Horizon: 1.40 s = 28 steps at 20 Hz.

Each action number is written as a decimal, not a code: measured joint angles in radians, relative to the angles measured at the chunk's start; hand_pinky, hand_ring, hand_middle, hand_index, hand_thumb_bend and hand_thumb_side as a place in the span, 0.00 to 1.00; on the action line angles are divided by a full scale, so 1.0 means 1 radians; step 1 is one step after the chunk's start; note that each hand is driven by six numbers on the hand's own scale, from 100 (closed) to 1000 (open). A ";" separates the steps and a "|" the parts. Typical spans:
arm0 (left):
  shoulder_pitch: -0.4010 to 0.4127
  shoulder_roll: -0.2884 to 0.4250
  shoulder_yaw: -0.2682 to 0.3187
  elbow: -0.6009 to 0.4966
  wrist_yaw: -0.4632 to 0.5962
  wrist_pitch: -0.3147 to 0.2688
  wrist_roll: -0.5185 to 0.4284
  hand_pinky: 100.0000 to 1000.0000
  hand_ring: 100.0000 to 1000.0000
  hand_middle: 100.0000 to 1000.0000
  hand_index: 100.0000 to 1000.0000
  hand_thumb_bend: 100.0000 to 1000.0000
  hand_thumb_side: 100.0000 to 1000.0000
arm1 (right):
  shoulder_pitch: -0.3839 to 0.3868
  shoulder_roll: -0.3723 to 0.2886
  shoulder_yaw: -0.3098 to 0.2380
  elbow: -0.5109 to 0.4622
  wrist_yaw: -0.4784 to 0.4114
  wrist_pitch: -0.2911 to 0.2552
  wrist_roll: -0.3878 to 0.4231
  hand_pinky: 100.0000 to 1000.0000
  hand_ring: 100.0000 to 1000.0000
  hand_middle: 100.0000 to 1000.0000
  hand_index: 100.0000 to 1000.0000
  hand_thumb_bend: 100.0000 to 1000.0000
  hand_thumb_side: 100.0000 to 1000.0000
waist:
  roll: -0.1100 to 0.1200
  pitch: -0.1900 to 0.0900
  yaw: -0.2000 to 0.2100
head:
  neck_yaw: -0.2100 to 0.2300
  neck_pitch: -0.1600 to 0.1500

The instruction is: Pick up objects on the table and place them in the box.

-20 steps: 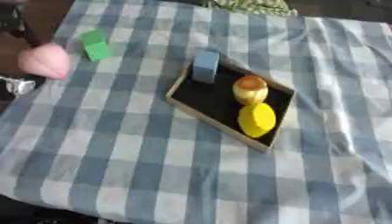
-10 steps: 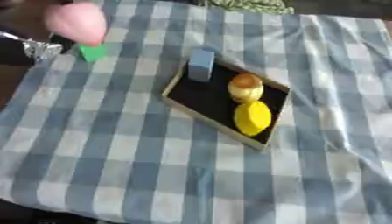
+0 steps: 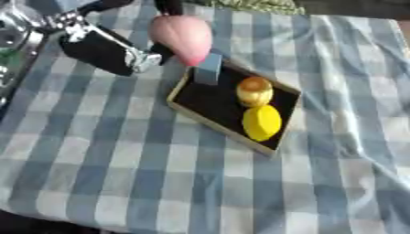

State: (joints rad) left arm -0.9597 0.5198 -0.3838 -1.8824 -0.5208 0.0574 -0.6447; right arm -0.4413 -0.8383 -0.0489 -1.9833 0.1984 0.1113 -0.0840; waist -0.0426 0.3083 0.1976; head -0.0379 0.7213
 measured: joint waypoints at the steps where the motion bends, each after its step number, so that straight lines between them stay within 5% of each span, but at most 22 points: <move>1: -0.002 -0.018 -0.005 0.010 -0.012 -0.003 -0.002 0.73 0.60 0.53 0.58 0.14 0.00 | -0.002 0.002 0.000 0.000 -0.001 0.000 -0.001 0.78 0.81 0.62 0.72 0.00 0.12 | 0.000 0.000 0.000 | -0.003 0.000; 10: 0.010 -0.119 -0.057 0.165 -0.140 -0.032 -0.005 0.73 0.60 0.54 0.58 0.17 0.00 | -0.006 0.015 -0.015 0.000 -0.006 0.006 -0.027 0.78 0.80 0.61 0.72 0.00 0.12 | 0.000 0.000 -0.006 | -0.010 -0.003; 16: 0.019 -0.165 -0.084 0.267 -0.223 -0.069 0.025 0.74 0.63 0.56 0.62 0.30 0.00 | 0.001 0.018 -0.022 0.001 -0.007 0.008 -0.040 0.78 0.80 0.61 0.72 0.00 0.12 | 0.000 0.000 -0.007 | -0.008 -0.004; 20: 0.035 -0.177 -0.095 0.299 -0.270 -0.085 0.029 0.80 0.70 0.64 0.70 0.35 0.00 | 0.002 0.024 -0.024 0.006 -0.009 0.008 -0.044 0.78 0.80 0.61 0.72 0.00 0.12 | 0.000 0.000 -0.007 | -0.008 -0.004; 23: 0.043 -0.177 -0.100 0.309 -0.278 -0.099 0.008 0.90 0.84 0.80 0.88 0.51 0.00 | 0.004 0.025 -0.025 0.007 -0.011 0.008 -0.045 0.78 0.80 0.61 0.72 0.00 0.13 | 0.000 0.000 -0.007 | -0.008 -0.004; 25: 0.045 -0.177 -0.097 0.310 -0.280 -0.107 -0.009 0.93 0.86 0.83 0.92 0.57 0.19 | 0.009 0.025 -0.025 0.007 -0.012 0.008 -0.045 0.78 0.80 0.61 0.72 0.00 0.13 | 0.000 0.000 -0.006 | -0.008 -0.004; 28: 0.045 -0.173 -0.070 0.285 -0.271 -0.109 -0.014 0.92 0.85 0.82 0.91 0.53 0.19 | 0.011 0.025 -0.025 0.010 -0.013 0.007 -0.046 0.78 0.80 0.61 0.72 0.00 0.12 | 0.000 0.000 -0.005 | -0.010 -0.004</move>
State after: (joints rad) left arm -0.9143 0.3464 -0.4533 -1.5970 -0.7914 -0.0517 -0.6587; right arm -0.4300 -0.8133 -0.0739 -1.9734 0.1853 0.1186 -0.1297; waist -0.0426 0.3082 0.1925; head -0.0482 0.7178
